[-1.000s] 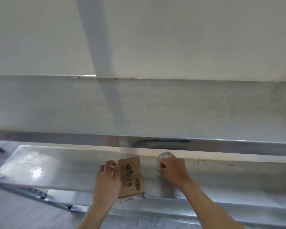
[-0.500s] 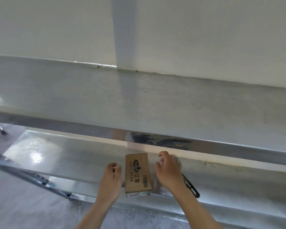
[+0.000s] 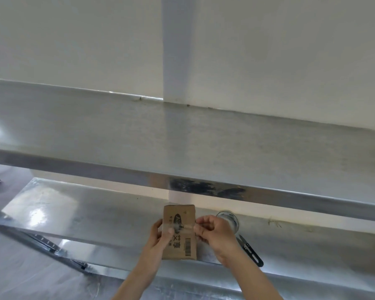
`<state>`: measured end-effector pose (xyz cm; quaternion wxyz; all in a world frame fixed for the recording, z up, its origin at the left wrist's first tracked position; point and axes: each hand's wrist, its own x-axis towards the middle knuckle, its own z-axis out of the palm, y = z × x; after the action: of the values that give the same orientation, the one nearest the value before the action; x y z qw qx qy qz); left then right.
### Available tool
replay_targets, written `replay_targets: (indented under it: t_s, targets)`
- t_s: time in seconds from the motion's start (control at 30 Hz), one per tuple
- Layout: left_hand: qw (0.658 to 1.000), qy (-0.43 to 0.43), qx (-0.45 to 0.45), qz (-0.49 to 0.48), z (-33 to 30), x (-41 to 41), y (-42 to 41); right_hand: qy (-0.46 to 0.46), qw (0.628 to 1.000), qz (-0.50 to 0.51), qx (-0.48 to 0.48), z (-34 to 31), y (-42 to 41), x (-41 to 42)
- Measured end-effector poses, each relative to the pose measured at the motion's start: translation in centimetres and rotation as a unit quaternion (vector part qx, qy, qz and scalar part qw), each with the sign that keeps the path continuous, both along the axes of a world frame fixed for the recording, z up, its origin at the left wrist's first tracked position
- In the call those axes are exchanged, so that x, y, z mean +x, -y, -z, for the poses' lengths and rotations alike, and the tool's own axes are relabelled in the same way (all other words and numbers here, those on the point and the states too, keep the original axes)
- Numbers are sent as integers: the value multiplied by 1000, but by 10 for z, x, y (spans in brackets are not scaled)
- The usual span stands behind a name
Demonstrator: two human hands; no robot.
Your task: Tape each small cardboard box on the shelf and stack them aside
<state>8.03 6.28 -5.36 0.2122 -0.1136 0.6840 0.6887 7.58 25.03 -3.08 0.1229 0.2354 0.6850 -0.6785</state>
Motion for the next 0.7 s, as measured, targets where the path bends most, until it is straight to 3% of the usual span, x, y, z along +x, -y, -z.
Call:
replay_targets:
  t_s: [0.1, 0.2, 0.3, 0.7]
  targets:
    - [994, 21, 105, 17, -8, -1, 13, -26, 999, -8, -23, -21, -4, 3]
    - [987, 15, 153, 37, -20, 1, 17, -38, 999, -15, -21, -40, -6, 7]
    - [988, -5, 150, 29, -28, 3, 19, -60, 998, 3, -20, -49, -4, 13]
    - [993, -31, 106, 32, -35, 21, 50, -166, 977, 50, 128, -55, 39, 43]
